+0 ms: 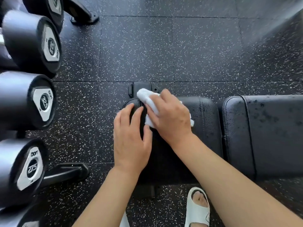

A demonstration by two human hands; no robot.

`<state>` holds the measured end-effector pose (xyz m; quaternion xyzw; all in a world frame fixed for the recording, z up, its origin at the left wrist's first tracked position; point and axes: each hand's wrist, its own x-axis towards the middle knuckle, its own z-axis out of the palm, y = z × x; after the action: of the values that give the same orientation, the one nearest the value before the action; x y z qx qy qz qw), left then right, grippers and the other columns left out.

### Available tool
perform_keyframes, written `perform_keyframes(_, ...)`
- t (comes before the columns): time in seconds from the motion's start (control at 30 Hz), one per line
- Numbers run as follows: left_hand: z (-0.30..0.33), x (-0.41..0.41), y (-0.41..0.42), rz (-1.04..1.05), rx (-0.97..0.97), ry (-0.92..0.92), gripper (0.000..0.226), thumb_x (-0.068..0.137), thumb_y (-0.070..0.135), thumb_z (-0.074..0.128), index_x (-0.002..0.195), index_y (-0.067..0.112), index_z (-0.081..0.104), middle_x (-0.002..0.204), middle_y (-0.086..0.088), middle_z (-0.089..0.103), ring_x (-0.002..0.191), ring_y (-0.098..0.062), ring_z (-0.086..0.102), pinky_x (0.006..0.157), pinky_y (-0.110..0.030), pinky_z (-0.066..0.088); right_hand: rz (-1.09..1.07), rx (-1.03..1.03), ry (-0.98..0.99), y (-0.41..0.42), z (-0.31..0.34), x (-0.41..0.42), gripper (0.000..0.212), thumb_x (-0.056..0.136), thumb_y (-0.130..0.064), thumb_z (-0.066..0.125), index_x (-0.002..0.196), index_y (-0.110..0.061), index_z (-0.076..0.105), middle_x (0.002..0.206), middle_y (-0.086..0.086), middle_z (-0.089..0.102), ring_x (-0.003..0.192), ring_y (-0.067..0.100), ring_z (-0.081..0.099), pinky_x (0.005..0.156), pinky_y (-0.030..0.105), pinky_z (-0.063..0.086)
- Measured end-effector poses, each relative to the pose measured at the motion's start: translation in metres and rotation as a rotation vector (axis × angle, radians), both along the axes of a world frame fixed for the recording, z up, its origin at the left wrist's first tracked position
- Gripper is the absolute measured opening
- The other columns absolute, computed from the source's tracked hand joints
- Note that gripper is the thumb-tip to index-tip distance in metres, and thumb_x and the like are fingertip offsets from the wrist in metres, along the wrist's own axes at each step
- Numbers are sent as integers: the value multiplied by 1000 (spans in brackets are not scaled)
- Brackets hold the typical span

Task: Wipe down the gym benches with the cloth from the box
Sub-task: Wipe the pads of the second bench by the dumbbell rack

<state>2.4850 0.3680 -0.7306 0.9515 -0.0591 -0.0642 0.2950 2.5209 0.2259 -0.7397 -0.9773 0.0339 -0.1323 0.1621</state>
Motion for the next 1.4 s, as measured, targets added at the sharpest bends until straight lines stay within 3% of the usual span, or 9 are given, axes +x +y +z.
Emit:
perform_keyframes(0.1,-8,-14,-8,-20,98,-23,64,95,33,56,157,16,47,170,-9,31,160,-32,19,126,-53,27,38,23,7,-20,-5,-66,18,98,-32,63,109,-21,72,92,-2,57,76,18,56,60,30,47)
perform_keyframes(0.23,-19,-12,-7,-22,100,-101,61,96,29,53,155,17,50,168,-10,34,160,-32,20,126,-51,27,114,3,-4,-60,-8,-108,20,102,-29,62,117,-23,73,92,-4,57,74,18,55,62,30,48)
perform_keyframes(0.43,-22,-12,-9,-10,110,-139,61,93,29,51,153,16,53,166,-11,36,158,-34,24,126,-53,27,-343,-18,68,-73,-2,5,17,95,-31,66,90,-15,69,87,5,55,70,27,57,54,31,29)
perform_keyframes(0.6,-25,-11,-9,-5,95,-141,61,93,30,48,150,10,50,166,-11,36,158,-35,24,127,-51,25,-99,110,96,8,2,29,13,91,-27,68,84,-17,68,87,4,59,72,25,58,53,36,35)
perform_keyframes(0.73,-27,-11,-9,-2,88,-167,59,93,30,48,146,3,50,165,-13,37,158,-35,24,129,-48,22,90,129,57,-17,1,15,13,88,-27,70,84,-14,66,86,5,58,70,25,56,53,35,39)
perform_keyframes(0.87,-30,-11,-9,-4,112,-186,60,92,29,50,146,4,50,166,-12,36,158,-34,25,130,-40,17,-86,-54,82,-97,-8,3,21,98,-33,53,97,-26,73,87,-3,55,73,17,56,57,34,47)
perform_keyframes(1.0,-30,-12,-9,4,109,-181,59,92,28,51,147,5,50,166,-11,36,158,-33,24,129,-39,18,-234,26,55,-99,-7,4,18,97,-31,62,85,-17,66,82,-1,51,68,20,52,52,32,37)
perform_keyframes(1.23,-34,-12,-6,38,34,-159,59,90,21,58,143,-1,48,162,-16,39,155,-39,29,126,-51,27,90,118,137,34,-1,54,11,90,-29,70,85,-20,66,94,1,61,78,21,62,56,34,31)
perform_keyframes(1.4,-35,-11,-6,21,77,-187,61,92,30,50,143,-4,49,163,-18,38,156,-37,28,129,-39,19,167,150,96,3,-3,36,14,91,-28,69,87,-15,67,91,4,60,76,24,60,57,34,33)
